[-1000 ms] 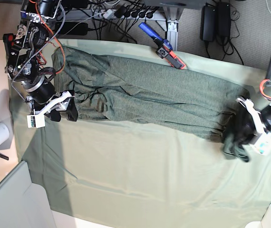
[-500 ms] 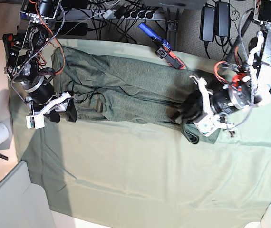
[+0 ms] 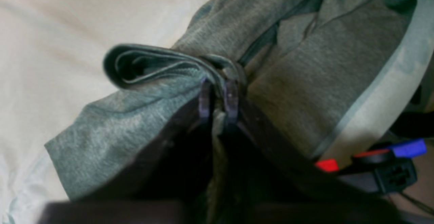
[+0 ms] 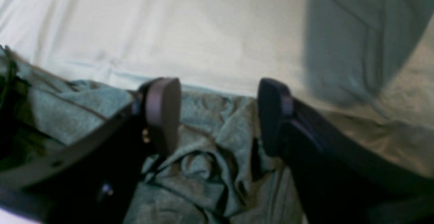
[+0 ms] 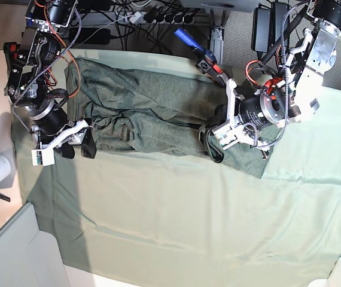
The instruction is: Fold the T-shirt properly
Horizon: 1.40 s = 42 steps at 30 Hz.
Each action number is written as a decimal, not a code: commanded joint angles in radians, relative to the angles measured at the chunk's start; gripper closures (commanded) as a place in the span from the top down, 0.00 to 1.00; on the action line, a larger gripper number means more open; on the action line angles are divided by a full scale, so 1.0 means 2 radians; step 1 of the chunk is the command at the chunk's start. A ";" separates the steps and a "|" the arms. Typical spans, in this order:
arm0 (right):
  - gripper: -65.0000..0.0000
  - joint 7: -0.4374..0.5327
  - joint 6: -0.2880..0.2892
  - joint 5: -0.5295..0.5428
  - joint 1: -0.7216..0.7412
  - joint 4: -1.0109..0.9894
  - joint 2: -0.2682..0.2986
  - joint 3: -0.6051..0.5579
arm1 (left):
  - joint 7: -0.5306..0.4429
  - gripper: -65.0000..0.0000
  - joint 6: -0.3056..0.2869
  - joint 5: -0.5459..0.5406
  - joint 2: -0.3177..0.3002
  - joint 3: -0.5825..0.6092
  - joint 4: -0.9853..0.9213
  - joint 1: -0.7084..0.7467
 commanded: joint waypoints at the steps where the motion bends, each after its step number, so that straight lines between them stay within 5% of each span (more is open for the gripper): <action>1: 0.55 0.011 0.000 0.007 0.009 0.009 0.008 0.004 | -0.010 0.26 0.005 -0.006 0.002 0.002 0.010 -0.005; 4: 0.55 0.011 0.000 0.007 0.009 0.009 0.008 0.004 | -0.010 0.47 0.011 -0.024 0.006 0.007 0.010 -0.002; 12: 0.55 0.011 0.000 -0.007 0.009 0.009 0.010 0.004 | -0.010 0.46 0.013 -0.008 0.065 0.005 0.011 -0.007; 19: 0.56 0.009 0.000 -0.017 0.009 0.009 0.032 0.007 | -0.006 0.46 0.020 -0.005 0.064 -0.063 0.018 -0.009; 21: 0.69 -0.003 0.000 -0.015 0.009 0.006 0.043 0.007 | -0.003 0.46 0.020 -0.021 0.060 -0.086 0.018 -0.006; 26: 0.68 -0.044 0.000 0.006 0.009 -0.028 0.068 0.007 | 0.003 0.46 0.016 -0.052 0.038 -0.123 0.018 0.007; 42: 0.68 -0.105 0.002 0.064 0.007 -0.150 0.085 0.007 | 0.004 0.46 0.016 -0.052 0.024 -0.148 0.018 0.006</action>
